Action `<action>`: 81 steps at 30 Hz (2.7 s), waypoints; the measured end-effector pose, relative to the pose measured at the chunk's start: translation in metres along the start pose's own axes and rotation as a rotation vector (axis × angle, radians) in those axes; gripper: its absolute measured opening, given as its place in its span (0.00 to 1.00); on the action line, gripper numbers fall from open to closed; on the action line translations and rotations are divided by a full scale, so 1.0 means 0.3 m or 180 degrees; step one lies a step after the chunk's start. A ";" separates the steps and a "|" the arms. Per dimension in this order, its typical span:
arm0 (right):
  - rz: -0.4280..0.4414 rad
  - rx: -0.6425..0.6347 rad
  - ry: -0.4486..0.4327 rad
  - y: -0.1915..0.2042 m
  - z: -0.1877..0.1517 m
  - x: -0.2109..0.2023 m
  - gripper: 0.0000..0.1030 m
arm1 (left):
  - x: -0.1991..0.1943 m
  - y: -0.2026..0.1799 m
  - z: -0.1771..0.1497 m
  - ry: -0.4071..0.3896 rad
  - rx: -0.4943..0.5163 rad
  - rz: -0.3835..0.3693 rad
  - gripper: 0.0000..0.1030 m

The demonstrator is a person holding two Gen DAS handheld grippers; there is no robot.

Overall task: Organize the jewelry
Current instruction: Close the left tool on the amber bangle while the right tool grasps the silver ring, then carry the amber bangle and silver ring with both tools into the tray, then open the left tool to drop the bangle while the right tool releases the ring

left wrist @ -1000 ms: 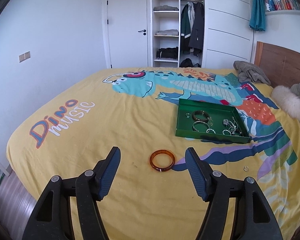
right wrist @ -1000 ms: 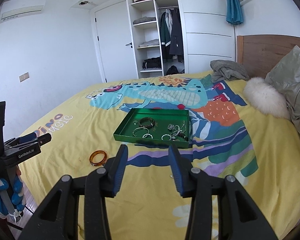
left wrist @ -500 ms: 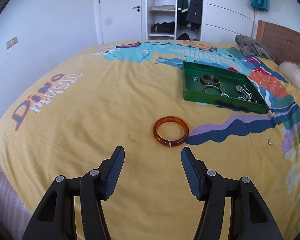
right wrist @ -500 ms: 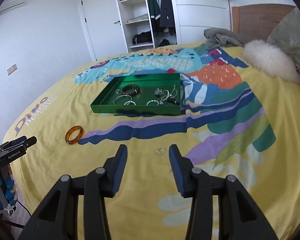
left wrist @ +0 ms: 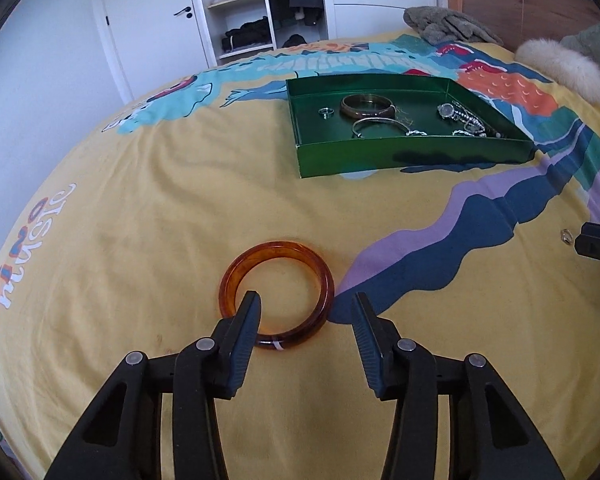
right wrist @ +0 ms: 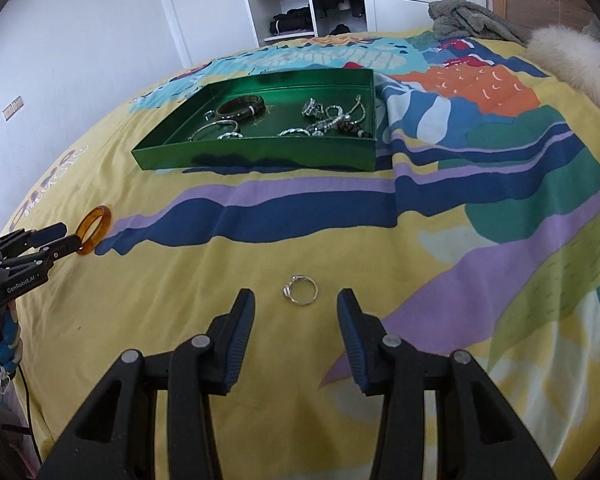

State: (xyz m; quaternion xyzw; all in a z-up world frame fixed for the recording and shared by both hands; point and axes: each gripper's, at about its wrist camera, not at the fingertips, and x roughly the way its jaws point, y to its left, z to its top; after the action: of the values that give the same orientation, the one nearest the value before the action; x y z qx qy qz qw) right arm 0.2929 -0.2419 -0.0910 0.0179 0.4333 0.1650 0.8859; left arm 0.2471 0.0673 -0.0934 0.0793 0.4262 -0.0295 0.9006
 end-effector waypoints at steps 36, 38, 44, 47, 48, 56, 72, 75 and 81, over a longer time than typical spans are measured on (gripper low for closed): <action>0.0245 0.0016 -0.0264 0.006 0.048 -0.056 0.18 | -0.090 0.023 0.092 -0.0235 -0.0294 -0.0379 0.09; 0.0257 -0.0005 -0.0334 0.019 0.082 -0.079 0.18 | -0.112 0.011 0.118 -0.0296 -0.0284 -0.0398 0.09; 0.0276 -0.0026 -0.0508 0.046 0.205 -0.108 0.18 | -0.135 -0.030 0.233 -0.0461 -0.0246 -0.0480 0.09; 0.0247 -0.0018 -0.0590 0.052 0.283 -0.100 0.18 | -0.123 -0.051 0.308 -0.0520 -0.0267 -0.0523 0.09; 0.0250 0.0006 -0.0620 0.051 0.312 -0.094 0.18 | -0.113 -0.058 0.334 -0.0530 -0.0273 -0.0535 0.09; 0.0170 0.0097 -0.0680 0.056 0.538 0.030 0.18 | 0.036 -0.098 0.535 -0.0468 -0.0338 -0.0539 0.09; -0.0020 -0.0003 0.0024 0.038 0.587 0.472 0.18 | 0.392 -0.135 0.564 0.0011 -0.0412 -0.0320 0.09; -0.0049 -0.0068 0.0025 0.041 0.580 0.483 0.19 | 0.411 -0.131 0.554 0.0047 -0.0444 -0.0351 0.09; -0.0185 -0.0213 -0.0001 0.058 0.570 0.482 0.19 | 0.410 -0.125 0.540 0.0037 -0.0483 -0.0353 0.11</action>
State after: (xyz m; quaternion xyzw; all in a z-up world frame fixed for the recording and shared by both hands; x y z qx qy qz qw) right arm 0.5027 -0.1620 -0.0914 -0.0243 0.4276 0.1537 0.8905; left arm 0.4442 0.0049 -0.0918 -0.0128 0.4362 -0.0465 0.8985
